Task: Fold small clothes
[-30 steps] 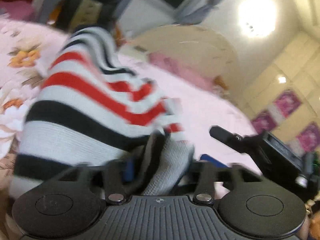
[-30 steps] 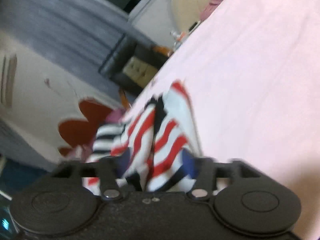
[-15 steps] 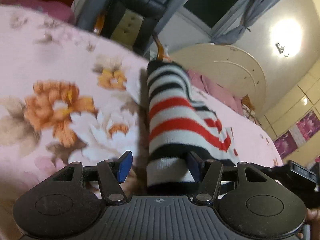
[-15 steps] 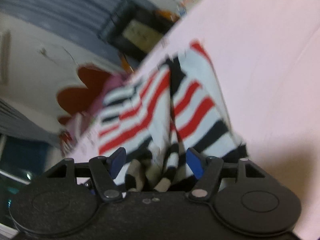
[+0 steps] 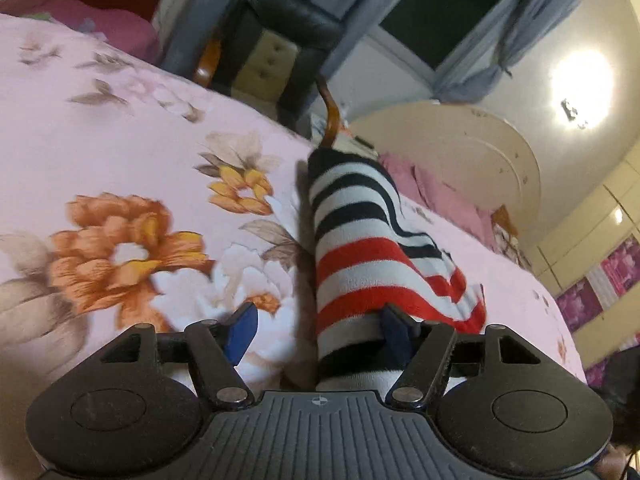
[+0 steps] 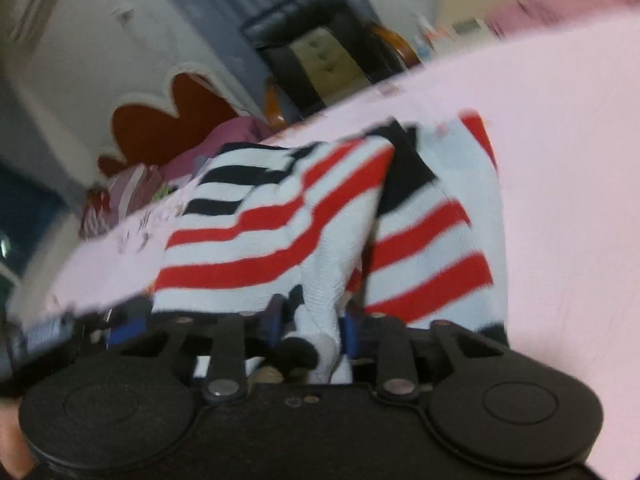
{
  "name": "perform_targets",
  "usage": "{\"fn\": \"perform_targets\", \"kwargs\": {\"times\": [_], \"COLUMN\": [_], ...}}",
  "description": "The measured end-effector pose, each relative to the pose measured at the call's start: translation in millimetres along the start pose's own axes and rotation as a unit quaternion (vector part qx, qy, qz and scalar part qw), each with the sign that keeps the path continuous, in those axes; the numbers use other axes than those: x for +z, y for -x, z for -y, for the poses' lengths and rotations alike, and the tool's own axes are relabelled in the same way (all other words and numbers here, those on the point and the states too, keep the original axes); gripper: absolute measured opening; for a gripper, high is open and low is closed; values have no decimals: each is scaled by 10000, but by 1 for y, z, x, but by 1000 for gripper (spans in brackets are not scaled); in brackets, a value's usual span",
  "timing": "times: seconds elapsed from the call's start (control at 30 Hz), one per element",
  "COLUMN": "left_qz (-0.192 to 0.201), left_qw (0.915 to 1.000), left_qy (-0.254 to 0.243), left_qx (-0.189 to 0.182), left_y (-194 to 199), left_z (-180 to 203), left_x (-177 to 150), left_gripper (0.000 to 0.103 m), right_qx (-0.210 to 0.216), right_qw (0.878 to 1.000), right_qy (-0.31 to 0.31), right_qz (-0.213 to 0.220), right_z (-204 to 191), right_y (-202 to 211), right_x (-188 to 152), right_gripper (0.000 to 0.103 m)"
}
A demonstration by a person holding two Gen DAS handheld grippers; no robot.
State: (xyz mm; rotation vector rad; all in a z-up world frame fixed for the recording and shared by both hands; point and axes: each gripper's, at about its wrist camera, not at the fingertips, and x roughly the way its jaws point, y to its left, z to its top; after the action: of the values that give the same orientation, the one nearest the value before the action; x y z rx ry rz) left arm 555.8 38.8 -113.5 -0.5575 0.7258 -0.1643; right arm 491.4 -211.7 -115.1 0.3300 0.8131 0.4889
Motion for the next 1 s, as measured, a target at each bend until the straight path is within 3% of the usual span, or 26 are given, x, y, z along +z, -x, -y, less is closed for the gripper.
{"fn": "perform_targets", "kwargs": {"times": [0.13,0.27,0.33,0.43,0.53,0.63,0.67,0.7,0.77,0.9,0.97,1.0], "left_qz": [90,2,-124,-239,-348,-387,-395,-406,-443,-510,-545,-545], "left_qw": [9994,9975,9965,9908,9928,9922,9919,9917,9916,9905,9903,9897], "left_qy": [-316,-680,-815,-1316,-1142,-1187,-1203,-1217,-1211,-1272,-1273,-1315], "left_qx": [-126,-201,-142,198,95,58,59,67,94,131,131,138], "left_y": [-4,-20,-33,-49,-49,-48,-48,-48,-48,-52,-52,-53], "left_z": [25,53,64,80,76,75,76,76,79,80,82,83], "left_x": [5,-1,-8,-18,-17,-16,-16,-16,-14,-11,-8,-8], "left_gripper": [67,67,68,72,73,73,73,73,73,73,73,73], "right_qx": [-367,-544,-704,-826,-640,-448,-382,-276,-146,-74,-70,-166], "right_qw": [9871,9765,9779,9902,9941,9955,9946,9933,9920,9938,9946,9946], "right_qy": [1391,1694,1570,884,540,220,91,-48,-422,-775,-735,-530], "right_qz": [703,1219,1185,701,691,802,958,1123,1177,793,735,875], "right_z": [-34,-36,-23,14,28,34,39,44,59,78,79,75], "right_y": [30,59,53,31,30,39,45,49,46,19,13,16], "right_x": [-10,-11,-6,-10,-17,-10,-6,-2,15,40,45,45], "right_gripper": [18,18,18,19,21,32,46,51,47,40,12,11]}}
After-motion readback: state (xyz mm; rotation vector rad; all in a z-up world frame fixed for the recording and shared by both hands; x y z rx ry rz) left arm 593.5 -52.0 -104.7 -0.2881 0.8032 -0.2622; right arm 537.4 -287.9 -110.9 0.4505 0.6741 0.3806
